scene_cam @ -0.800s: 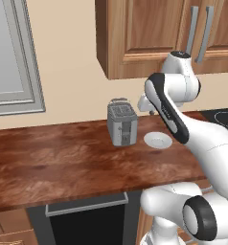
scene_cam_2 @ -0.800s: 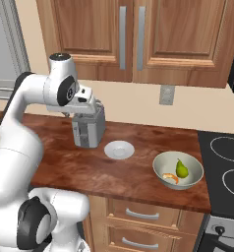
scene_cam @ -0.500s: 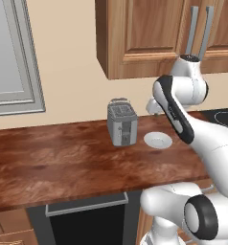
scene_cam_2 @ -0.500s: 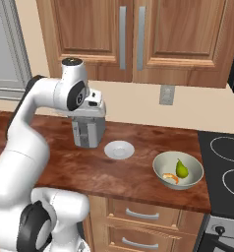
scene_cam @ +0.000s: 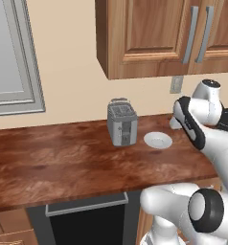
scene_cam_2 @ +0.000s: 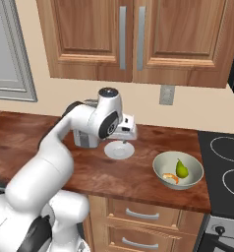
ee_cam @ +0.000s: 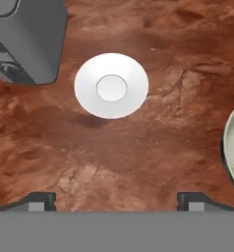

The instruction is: Remove the pear from the bowl and place it on the small plate. Then place the bowl with only the shrimp in the microwave, close the door, and press the start button to microwave the shrimp.

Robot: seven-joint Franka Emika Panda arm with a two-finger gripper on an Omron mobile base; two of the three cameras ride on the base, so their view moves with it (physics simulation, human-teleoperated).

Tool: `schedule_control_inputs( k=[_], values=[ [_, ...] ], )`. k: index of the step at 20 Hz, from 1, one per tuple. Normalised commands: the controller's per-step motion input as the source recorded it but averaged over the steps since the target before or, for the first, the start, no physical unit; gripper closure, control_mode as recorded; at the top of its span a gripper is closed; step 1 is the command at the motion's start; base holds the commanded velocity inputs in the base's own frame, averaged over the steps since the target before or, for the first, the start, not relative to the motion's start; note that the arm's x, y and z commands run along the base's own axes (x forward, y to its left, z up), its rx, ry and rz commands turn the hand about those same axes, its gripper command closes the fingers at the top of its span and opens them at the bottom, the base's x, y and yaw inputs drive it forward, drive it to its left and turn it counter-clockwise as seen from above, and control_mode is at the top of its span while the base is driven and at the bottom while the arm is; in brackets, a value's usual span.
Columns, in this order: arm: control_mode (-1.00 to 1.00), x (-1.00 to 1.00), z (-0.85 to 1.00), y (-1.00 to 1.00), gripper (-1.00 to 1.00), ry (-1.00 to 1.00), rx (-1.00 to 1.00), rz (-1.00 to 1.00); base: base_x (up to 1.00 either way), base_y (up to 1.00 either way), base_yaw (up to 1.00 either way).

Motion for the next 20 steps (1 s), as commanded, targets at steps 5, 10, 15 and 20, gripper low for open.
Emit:
schedule_control_inputs(
  k=[5,10,15,20],
  values=[
    [-1.00,0.35,-0.59,-0.75,-1.00,-0.03,-0.22,-0.16,0.00,0.00,0.00],
    [-1.00,0.22,-0.04,-1.00,-1.00,-0.02,-0.19,-0.09,0.00,0.00,0.00],
    [-1.00,-0.06,0.32,-0.87,-1.00,0.00,0.00,-0.12,0.00,0.00,0.00],
    [-1.00,-0.24,0.28,-0.76,-1.00,0.00,0.10,-0.06,0.00,0.00,0.00]
  ],
)
